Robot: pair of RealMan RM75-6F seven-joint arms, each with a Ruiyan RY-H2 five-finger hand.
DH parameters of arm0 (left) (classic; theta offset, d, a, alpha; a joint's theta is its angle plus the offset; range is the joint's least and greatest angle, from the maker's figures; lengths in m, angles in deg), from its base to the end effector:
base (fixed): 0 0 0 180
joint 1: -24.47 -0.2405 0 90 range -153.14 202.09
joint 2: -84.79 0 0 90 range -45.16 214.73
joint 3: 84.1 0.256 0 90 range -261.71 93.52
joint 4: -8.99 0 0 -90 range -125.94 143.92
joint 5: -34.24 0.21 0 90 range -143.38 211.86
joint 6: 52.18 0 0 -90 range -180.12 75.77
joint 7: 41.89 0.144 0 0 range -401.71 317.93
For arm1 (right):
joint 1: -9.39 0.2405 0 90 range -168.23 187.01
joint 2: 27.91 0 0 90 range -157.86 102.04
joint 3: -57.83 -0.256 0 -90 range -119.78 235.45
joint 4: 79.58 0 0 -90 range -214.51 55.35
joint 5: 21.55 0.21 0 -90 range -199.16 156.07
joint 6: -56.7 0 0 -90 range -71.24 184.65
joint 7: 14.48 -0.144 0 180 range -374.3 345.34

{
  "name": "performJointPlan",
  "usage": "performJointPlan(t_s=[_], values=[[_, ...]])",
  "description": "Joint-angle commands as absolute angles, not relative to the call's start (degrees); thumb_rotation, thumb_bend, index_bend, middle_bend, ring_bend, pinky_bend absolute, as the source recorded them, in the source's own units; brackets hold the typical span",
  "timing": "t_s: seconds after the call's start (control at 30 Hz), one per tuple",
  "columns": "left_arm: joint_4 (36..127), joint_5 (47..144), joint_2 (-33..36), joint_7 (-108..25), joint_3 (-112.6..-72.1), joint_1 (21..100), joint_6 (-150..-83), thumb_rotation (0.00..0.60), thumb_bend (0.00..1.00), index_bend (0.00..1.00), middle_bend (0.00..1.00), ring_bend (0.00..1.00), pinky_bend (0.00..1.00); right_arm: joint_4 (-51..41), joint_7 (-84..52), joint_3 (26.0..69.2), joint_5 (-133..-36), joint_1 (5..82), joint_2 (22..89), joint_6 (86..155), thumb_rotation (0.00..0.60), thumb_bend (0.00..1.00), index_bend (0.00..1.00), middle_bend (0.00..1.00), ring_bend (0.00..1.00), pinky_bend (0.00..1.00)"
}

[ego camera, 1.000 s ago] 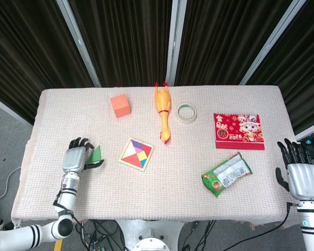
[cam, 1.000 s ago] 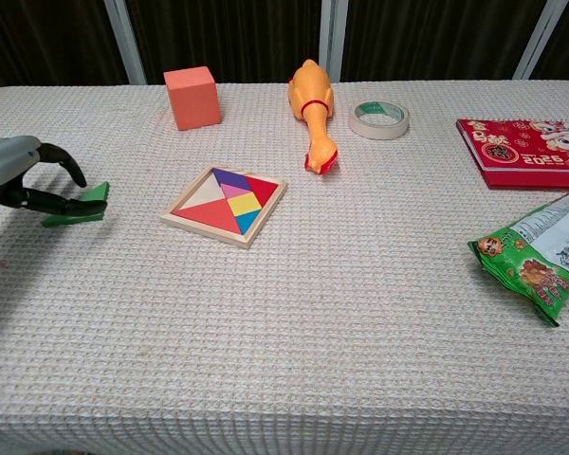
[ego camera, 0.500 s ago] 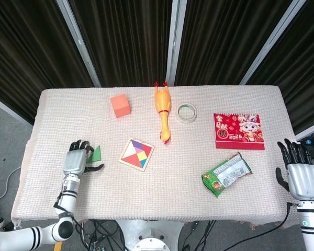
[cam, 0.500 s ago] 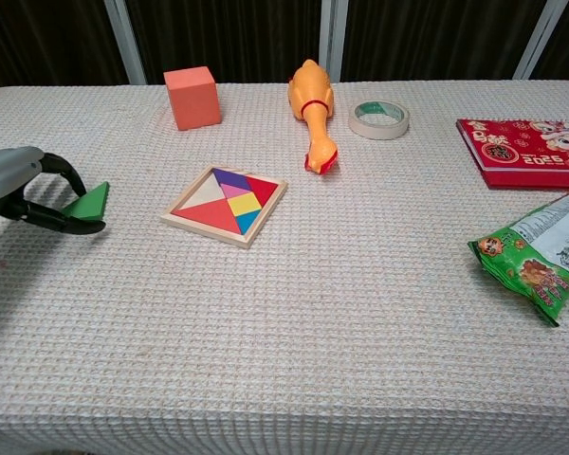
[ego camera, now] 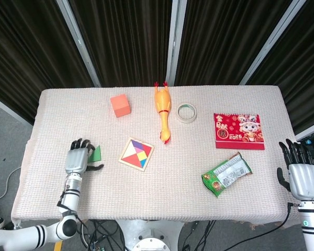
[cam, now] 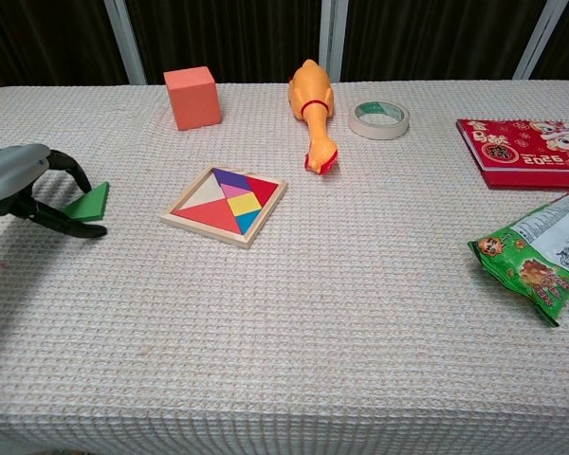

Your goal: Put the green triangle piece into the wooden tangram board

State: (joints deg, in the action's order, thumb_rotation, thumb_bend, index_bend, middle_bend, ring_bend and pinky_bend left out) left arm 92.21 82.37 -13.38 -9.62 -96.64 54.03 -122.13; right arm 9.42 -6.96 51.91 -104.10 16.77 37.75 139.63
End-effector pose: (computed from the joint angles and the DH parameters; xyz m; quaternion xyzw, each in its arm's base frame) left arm -0.2219 0.3005 -0.0299 -0.5995 -0.4912 -0.2968 0.5579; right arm -0.3170 -0.2068 0.1625 0.6068 -0.3366 0.3502 0.6291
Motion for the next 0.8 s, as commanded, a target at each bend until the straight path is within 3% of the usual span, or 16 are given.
performJointPlan(t_s=[0.03,0.8], values=[[92.12,82.28,-13.36,-9.82,-96.87,54.12,-122.06,0.439,0.09,0.34,0.14,0.02,0.07,9.37,-7.0,51.9,-104.11,16.74,37.76,139.69,0.6,0.44,0.0,0.0,0.0,0.0],[91.55,80.82,-13.21,-10.59,-97.25,54.24,-121.14,0.449,0.27,0.42,0.16,0.02,0.07,9.19,-6.81,51.87,-103.91,16.89,37.99,139.43,0.6,0.43,0.0,0.0,0.0,0.0]])
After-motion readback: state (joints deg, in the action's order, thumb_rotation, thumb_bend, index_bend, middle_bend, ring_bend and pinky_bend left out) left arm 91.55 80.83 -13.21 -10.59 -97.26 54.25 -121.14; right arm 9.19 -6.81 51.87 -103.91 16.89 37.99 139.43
